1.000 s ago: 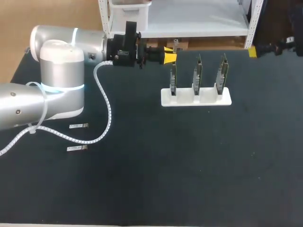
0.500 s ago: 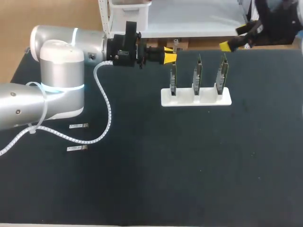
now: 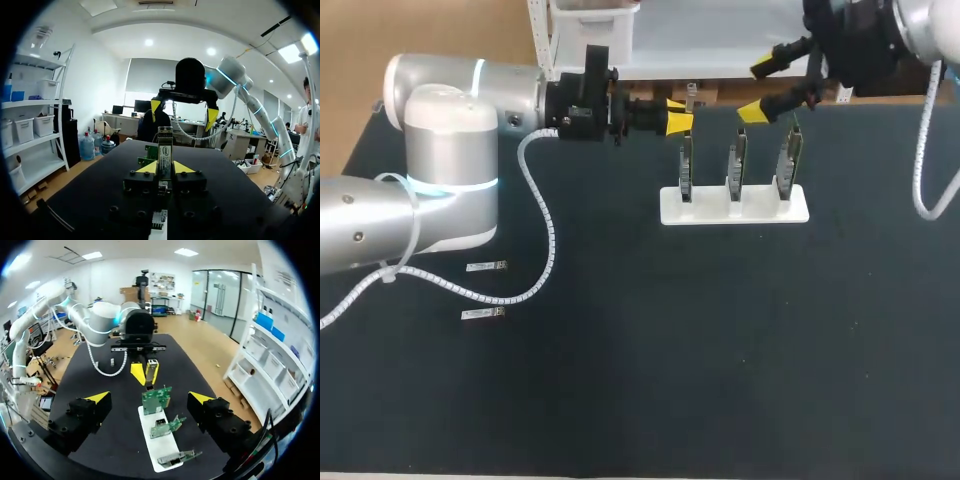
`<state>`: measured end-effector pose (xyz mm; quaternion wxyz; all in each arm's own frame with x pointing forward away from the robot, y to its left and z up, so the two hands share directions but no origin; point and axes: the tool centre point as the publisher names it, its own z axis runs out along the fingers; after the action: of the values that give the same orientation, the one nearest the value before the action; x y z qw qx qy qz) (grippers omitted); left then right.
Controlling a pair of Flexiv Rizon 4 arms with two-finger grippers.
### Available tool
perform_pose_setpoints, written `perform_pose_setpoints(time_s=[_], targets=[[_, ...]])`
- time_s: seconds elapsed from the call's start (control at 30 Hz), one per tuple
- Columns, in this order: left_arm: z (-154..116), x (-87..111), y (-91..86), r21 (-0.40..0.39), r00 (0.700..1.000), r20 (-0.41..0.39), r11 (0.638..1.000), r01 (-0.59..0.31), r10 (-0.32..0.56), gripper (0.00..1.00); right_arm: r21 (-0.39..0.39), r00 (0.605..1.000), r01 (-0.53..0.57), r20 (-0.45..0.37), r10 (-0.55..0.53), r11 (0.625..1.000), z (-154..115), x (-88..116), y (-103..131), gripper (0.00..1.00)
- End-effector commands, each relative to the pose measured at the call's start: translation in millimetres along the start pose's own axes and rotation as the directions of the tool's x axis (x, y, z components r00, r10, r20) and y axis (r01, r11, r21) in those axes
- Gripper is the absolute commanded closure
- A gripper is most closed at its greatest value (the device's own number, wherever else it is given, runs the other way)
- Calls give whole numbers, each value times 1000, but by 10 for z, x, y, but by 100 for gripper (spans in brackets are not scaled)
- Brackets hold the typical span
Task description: Pick up the optical module with the left hand, and insert it into the network port with the right hand.
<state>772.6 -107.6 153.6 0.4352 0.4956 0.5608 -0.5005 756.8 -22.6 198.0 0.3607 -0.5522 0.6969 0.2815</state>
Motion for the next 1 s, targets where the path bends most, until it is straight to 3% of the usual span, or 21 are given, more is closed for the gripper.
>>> perform_pose_setpoints(time_s=[0.03, 0.33, 0.57, 1.0], targets=[[4, 5, -7, -4, 1000, 1, 1000, 0, 0, 100, -533, 1000, 14, 25, 0, 846, 109, -29, -65, 0], [4, 5, -7, -4, 1000, 1, 1000, 0, 0, 100, -515, 1000, 6, 19, 4, 857, 268, -101, -6, 0], [4, 5, -7, -4, 1000, 1, 1000, 0, 0, 100, -385, 995, -8, 84, 44, 923, 297, -151, 64, 0], [4, 5, -7, -4, 1000, 1, 1000, 0, 0, 100, -271, 992, -19, 115, 52, 962, 388, -156, 138, 0]])
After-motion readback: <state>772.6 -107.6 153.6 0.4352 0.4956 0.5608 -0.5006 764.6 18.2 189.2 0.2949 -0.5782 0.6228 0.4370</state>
